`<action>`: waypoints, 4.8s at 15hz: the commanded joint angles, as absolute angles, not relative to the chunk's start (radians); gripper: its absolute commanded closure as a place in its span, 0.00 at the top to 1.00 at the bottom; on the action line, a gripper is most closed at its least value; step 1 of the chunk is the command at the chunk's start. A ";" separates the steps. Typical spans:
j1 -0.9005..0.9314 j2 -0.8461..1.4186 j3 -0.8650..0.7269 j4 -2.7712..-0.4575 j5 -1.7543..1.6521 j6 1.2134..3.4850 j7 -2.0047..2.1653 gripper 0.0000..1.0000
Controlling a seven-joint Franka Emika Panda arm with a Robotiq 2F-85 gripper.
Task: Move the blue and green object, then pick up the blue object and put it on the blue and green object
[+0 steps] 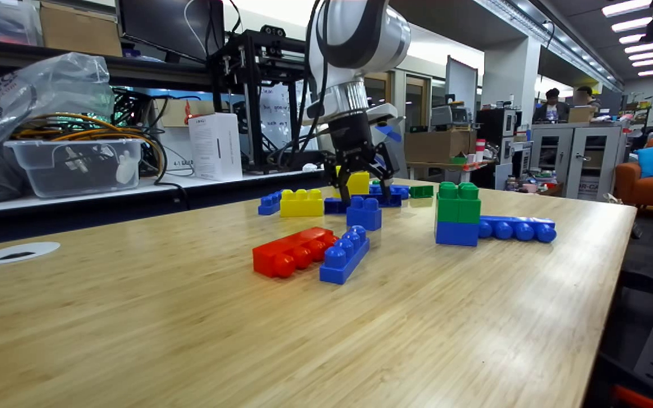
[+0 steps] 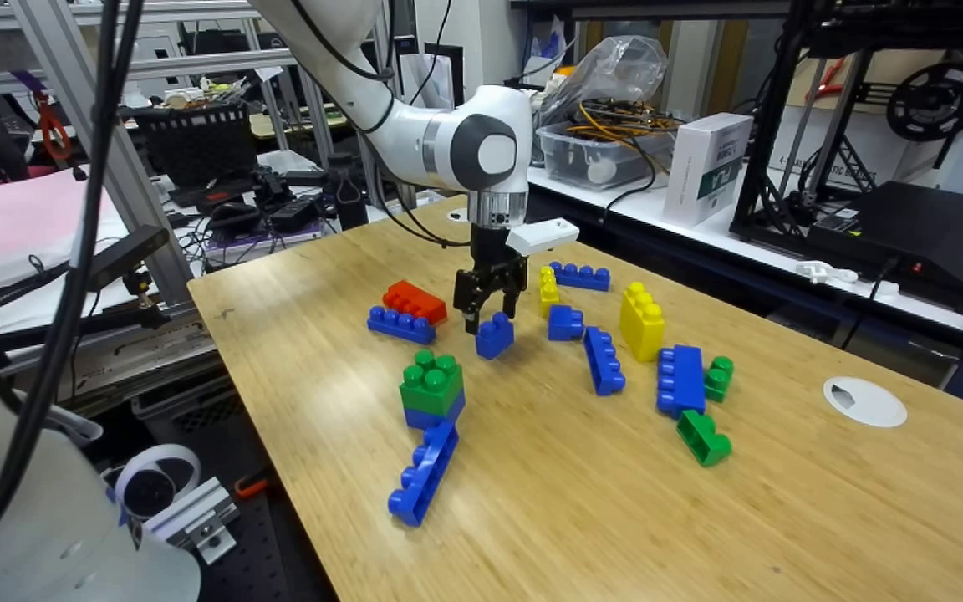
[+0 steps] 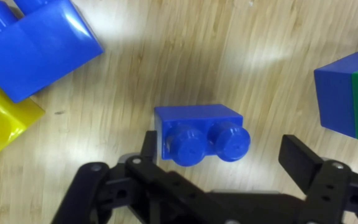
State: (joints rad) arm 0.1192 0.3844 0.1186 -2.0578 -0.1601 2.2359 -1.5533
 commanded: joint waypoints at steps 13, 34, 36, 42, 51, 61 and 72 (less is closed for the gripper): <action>0.104 0.375 0.134 -2.141 -0.184 2.406 -1.490 0.45; 0.077 0.119 0.120 -2.215 -0.238 2.265 -1.718 0.45; 0.067 0.095 0.113 -2.243 -0.229 2.268 -1.782 0.45; 0.063 -0.005 0.097 -2.328 -0.207 2.269 -1.891 0.45; 0.084 -0.124 0.080 -2.410 -0.105 2.230 -1.974 0.45; 0.086 -0.137 0.067 -2.438 -0.093 2.226 -1.944 0.70; 0.088 -0.176 0.063 -2.454 -0.088 2.217 -1.970 0.45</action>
State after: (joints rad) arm 0.0744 -0.1403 0.0793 -2.4394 -0.0924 2.2280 -1.9451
